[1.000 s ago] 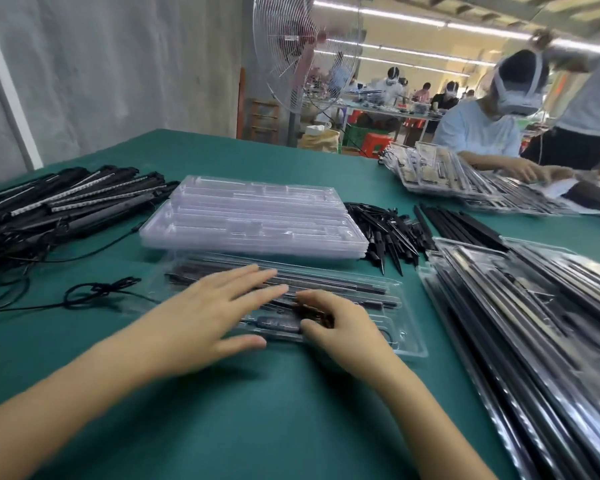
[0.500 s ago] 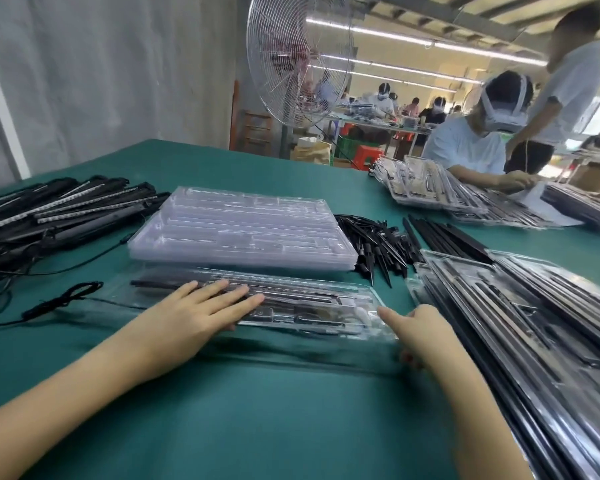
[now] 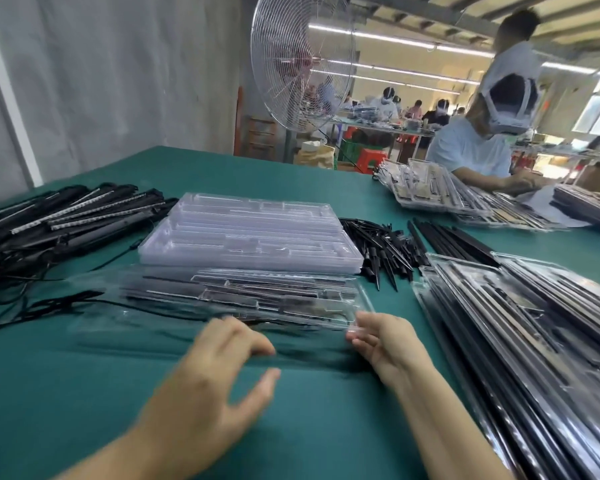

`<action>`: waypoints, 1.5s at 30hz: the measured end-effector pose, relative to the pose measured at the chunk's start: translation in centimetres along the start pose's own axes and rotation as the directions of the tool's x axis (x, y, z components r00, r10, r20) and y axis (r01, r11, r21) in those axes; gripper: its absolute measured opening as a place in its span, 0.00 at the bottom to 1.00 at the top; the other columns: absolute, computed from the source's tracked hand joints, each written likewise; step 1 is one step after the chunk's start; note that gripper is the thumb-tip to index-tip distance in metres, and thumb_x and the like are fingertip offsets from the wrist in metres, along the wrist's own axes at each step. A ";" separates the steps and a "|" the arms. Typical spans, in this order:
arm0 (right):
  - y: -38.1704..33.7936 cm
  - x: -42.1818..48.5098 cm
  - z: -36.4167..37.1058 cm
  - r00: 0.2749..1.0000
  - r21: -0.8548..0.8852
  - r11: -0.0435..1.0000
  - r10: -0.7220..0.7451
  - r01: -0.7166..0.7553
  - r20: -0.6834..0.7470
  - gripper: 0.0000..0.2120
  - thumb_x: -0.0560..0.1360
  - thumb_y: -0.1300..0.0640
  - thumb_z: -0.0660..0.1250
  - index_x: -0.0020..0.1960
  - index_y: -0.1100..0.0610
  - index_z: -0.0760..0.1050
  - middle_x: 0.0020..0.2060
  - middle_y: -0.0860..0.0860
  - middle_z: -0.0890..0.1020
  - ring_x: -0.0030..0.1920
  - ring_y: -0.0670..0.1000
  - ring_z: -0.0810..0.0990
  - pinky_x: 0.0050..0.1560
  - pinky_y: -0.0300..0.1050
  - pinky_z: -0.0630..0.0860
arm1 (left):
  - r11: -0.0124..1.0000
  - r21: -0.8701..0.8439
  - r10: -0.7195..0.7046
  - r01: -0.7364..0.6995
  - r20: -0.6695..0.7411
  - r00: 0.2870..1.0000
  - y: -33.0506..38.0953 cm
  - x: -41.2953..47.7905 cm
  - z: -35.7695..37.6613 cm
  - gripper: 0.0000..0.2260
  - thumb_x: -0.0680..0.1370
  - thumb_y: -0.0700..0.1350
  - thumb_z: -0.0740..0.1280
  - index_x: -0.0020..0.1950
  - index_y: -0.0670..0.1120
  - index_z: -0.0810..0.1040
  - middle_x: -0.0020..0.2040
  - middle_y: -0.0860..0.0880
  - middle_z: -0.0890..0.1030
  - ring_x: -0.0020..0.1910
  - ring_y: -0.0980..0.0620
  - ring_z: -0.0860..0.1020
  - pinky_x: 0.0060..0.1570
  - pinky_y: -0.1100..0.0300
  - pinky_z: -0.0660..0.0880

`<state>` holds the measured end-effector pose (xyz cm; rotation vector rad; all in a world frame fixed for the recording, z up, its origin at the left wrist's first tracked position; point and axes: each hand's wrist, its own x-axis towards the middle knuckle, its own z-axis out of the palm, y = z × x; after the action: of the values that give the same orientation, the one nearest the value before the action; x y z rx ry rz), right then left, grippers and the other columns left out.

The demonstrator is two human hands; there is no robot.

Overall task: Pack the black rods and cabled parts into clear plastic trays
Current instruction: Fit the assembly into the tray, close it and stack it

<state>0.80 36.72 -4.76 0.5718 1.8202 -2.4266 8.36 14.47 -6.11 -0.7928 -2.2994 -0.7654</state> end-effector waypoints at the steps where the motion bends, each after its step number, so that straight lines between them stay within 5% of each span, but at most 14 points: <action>1: 0.0 -0.1 0.1 1.000 0.023 1.000 -0.010 0.010 -0.003 0.07 0.76 0.70 0.60 0.39 0.67 0.71 0.20 0.53 0.76 0.19 0.46 0.76 0.20 0.34 0.71 | 0.962 -0.216 -0.163 0.169 0.046 0.986 1.7 0.1 0.9 0.07 0.73 0.55 0.64 0.47 0.54 0.77 0.43 0.58 0.77 0.43 0.61 0.76 0.48 0.71 0.70; 2: 0.0 -0.2 0.3 1.000 0.046 0.999 -0.018 0.018 -0.007 0.07 0.75 0.71 0.60 0.39 0.66 0.71 0.19 0.53 0.75 0.19 0.46 0.75 0.20 0.33 0.71 | 0.802 -0.442 -0.363 0.401 0.173 0.916 3.2 0.6 1.7 0.12 0.73 0.60 0.64 0.46 0.53 0.79 0.42 0.57 0.80 0.42 0.61 0.79 0.46 0.69 0.74; 4: 0.0 -0.5 0.5 1.000 0.080 0.996 -0.024 0.025 -0.013 0.08 0.75 0.71 0.60 0.38 0.66 0.71 0.20 0.53 0.75 0.18 0.46 0.75 0.19 0.32 0.69 | 0.089 -0.676 -0.632 0.732 0.530 0.566 4.6 2.5 4.0 0.19 0.71 0.61 0.69 0.48 0.46 0.80 0.47 0.49 0.83 0.45 0.53 0.82 0.45 0.61 0.79; 5: 0.0 -0.6 0.5 1.000 0.085 0.996 -0.024 0.025 -0.014 0.08 0.75 0.70 0.60 0.38 0.65 0.71 0.21 0.53 0.74 0.18 0.45 0.74 0.18 0.32 0.69 | -0.244 -0.666 -0.615 0.705 0.669 0.418 4.8 3.6 5.0 0.20 0.71 0.56 0.70 0.52 0.41 0.78 0.51 0.43 0.82 0.49 0.49 0.82 0.47 0.59 0.79; 6: 0.0 -0.7 0.5 1.000 0.078 0.997 -0.021 0.022 -0.011 0.08 0.75 0.70 0.60 0.38 0.64 0.71 0.21 0.53 0.74 0.18 0.45 0.74 0.18 0.32 0.68 | -0.441 -0.651 -0.572 0.618 0.735 0.365 5.0 4.8 5.9 0.20 0.73 0.52 0.69 0.56 0.37 0.75 0.56 0.39 0.79 0.54 0.45 0.80 0.51 0.58 0.78; 7: 0.0 -0.7 0.4 1.000 0.061 0.998 -0.014 0.014 0.000 0.08 0.75 0.69 0.61 0.38 0.63 0.71 0.22 0.52 0.74 0.18 0.45 0.73 0.19 0.32 0.67 | -0.526 -0.666 -0.565 0.529 0.739 0.367 5.2 5.8 6.8 0.19 0.75 0.49 0.68 0.59 0.37 0.73 0.58 0.38 0.78 0.57 0.44 0.78 0.55 0.57 0.75; 9: -0.4 -0.9 0.0 0.999 0.003 1.000 0.026 -0.026 0.047 0.07 0.75 0.68 0.61 0.39 0.61 0.70 0.23 0.52 0.75 0.21 0.45 0.73 0.22 0.35 0.66 | -0.564 -0.737 -0.619 0.374 0.676 0.399 5.8 7.6 8.4 0.16 0.75 0.44 0.68 0.59 0.39 0.70 0.51 0.39 0.78 0.49 0.47 0.79 0.52 0.58 0.74; 12: -0.8 -1.0 -0.8 0.987 -0.084 0.994 0.086 -0.075 0.134 0.08 0.74 0.67 0.63 0.39 0.59 0.70 0.25 0.51 0.77 0.22 0.45 0.73 0.25 0.37 0.63 | -0.541 -0.794 -0.740 0.276 0.606 0.292 6.5 9.1 10.5 0.13 0.74 0.35 0.69 0.54 0.39 0.69 0.36 0.43 0.76 0.29 0.53 0.75 0.30 0.65 0.76; 15: -0.9 -1.0 -1.0 0.980 -0.142 0.988 0.087 -0.061 0.181 0.08 0.74 0.67 0.64 0.37 0.60 0.73 0.25 0.51 0.78 0.22 0.45 0.73 0.23 0.35 0.63 | -0.529 -0.809 -0.773 0.256 0.584 0.246 6.7 9.5 11.0 0.13 0.73 0.31 0.67 0.55 0.37 0.69 0.33 0.44 0.74 0.22 0.54 0.72 0.22 0.67 0.71; 21: -0.7 -0.7 -0.6 0.992 -0.284 0.958 -0.003 0.040 0.127 0.13 0.72 0.73 0.61 0.31 0.63 0.76 0.23 0.53 0.77 0.24 0.48 0.73 0.25 0.37 0.69 | -0.539 -0.799 -0.761 0.267 0.598 0.252 6.8 9.4 10.7 0.07 0.73 0.29 0.65 0.48 0.38 0.73 0.34 0.44 0.74 0.22 0.54 0.74 0.21 0.68 0.70; 25: -0.2 -0.4 0.0 0.996 -0.247 0.966 -0.060 0.075 0.069 0.15 0.71 0.76 0.58 0.30 0.64 0.74 0.25 0.56 0.73 0.22 0.48 0.70 0.21 0.37 0.70 | -0.523 -0.806 -0.751 0.277 0.589 0.298 6.5 9.2 10.9 0.11 0.73 0.28 0.64 0.54 0.35 0.73 0.40 0.41 0.75 0.32 0.49 0.73 0.24 0.66 0.72; 35: 0.5 0.0 0.3 1.000 -0.024 1.000 -0.018 0.018 -0.023 0.11 0.68 0.73 0.60 0.31 0.64 0.76 0.21 0.54 0.76 0.21 0.47 0.72 0.22 0.37 0.64 | -0.527 -0.815 -0.751 0.239 0.579 0.317 6.4 9.1 11.6 0.04 0.75 0.32 0.65 0.48 0.37 0.75 0.39 0.42 0.77 0.35 0.50 0.75 0.39 0.62 0.73; 39: 0.5 0.0 0.5 1.000 0.008 1.000 -0.025 0.025 -0.016 0.07 0.68 0.73 0.63 0.33 0.66 0.75 0.22 0.55 0.76 0.19 0.47 0.71 0.18 0.34 0.62 | -0.515 -0.831 -0.777 0.209 0.556 0.296 6.9 9.1 11.9 0.06 0.76 0.35 0.67 0.39 0.40 0.74 0.32 0.45 0.78 0.26 0.54 0.76 0.31 0.64 0.71; 45: 0.7 0.0 0.0 0.990 -0.037 0.996 -0.080 0.084 0.115 0.09 0.67 0.74 0.64 0.39 0.61 0.71 0.38 0.61 0.84 0.33 0.52 0.82 0.22 0.36 0.67 | -0.518 -0.837 -0.808 0.178 0.547 0.220 7.1 9.4 11.9 0.05 0.74 0.31 0.68 0.43 0.39 0.75 0.36 0.44 0.78 0.25 0.55 0.76 0.21 0.68 0.69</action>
<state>0.96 36.51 -5.44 0.3551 1.8791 -2.4105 3.11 30.35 -5.37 0.7939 -0.9029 -2.9613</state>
